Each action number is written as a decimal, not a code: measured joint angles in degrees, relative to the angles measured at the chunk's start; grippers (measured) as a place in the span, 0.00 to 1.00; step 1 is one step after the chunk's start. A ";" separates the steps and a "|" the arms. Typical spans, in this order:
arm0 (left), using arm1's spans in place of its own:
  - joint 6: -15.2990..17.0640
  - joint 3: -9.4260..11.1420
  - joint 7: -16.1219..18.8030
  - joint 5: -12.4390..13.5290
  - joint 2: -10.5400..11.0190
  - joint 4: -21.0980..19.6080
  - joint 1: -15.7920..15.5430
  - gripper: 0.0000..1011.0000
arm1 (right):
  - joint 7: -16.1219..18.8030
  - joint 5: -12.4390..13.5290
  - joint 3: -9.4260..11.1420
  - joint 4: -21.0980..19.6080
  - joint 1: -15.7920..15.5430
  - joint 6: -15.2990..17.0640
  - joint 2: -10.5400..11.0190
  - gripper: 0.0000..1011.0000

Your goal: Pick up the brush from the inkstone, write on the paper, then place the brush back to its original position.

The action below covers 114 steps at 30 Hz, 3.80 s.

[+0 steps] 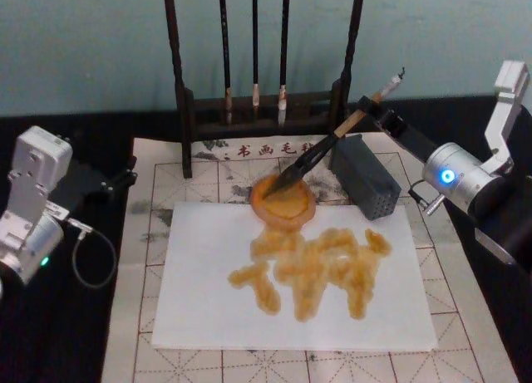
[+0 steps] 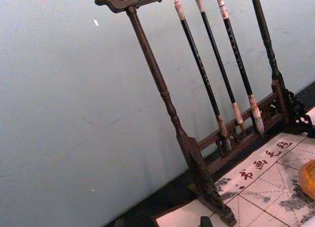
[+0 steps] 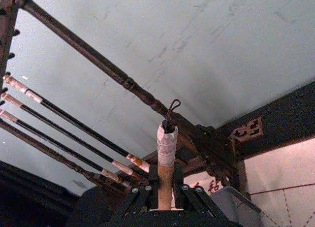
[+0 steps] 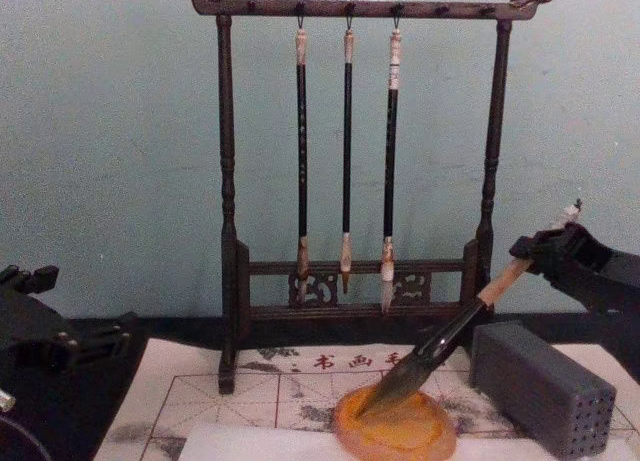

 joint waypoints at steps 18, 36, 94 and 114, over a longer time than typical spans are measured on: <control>0.00 0.00 0.00 0.00 0.00 0.00 0.00 0.99 | 1.17 -3.72 -2.74 2.84 2.81 -4.77 0.14 0.19; 0.00 0.00 0.00 0.00 0.00 0.00 0.00 0.99 | 0.99 -8.92 -1.71 0.89 1.75 -8.15 0.04 0.19; 0.00 0.00 0.00 0.00 0.00 0.00 0.00 0.99 | 11.38 -10.76 1.35 -22.01 -13.04 -8.31 12.58 0.19; 0.00 0.00 0.00 0.00 0.00 0.00 0.00 0.99 | 17.81 -13.65 2.35 -28.37 -21.09 -13.44 21.20 0.19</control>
